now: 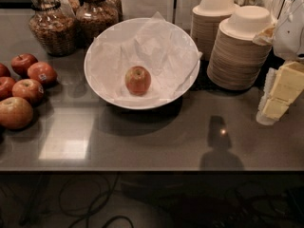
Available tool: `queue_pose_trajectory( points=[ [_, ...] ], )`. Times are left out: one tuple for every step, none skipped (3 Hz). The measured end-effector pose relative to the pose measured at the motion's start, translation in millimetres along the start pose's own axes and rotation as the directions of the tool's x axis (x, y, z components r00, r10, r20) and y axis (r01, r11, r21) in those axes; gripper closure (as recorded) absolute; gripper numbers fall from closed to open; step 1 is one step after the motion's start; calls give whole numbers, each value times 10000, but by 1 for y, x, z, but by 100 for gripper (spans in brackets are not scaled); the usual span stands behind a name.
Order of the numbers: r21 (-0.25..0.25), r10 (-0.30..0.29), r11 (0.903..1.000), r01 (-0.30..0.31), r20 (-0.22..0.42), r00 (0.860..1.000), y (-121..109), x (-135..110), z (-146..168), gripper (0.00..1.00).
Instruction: Pick apple from white bowl
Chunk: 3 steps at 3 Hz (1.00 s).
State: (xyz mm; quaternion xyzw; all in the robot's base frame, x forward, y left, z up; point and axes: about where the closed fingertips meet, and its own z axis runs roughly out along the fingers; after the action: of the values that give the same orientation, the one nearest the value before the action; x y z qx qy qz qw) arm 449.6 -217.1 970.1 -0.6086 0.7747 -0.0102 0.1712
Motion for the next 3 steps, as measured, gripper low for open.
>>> queue_pose_trajectory(
  points=[
    [-279, -704, 9969, 740, 1127, 9911, -15, -29, 14, 0],
    [-336, -1496, 9861, 1626, 2443, 9581, -23, -71, 18, 0],
    [-334, -1497, 9861, 1626, 2446, 9580, -23, -71, 18, 0]
  ],
)
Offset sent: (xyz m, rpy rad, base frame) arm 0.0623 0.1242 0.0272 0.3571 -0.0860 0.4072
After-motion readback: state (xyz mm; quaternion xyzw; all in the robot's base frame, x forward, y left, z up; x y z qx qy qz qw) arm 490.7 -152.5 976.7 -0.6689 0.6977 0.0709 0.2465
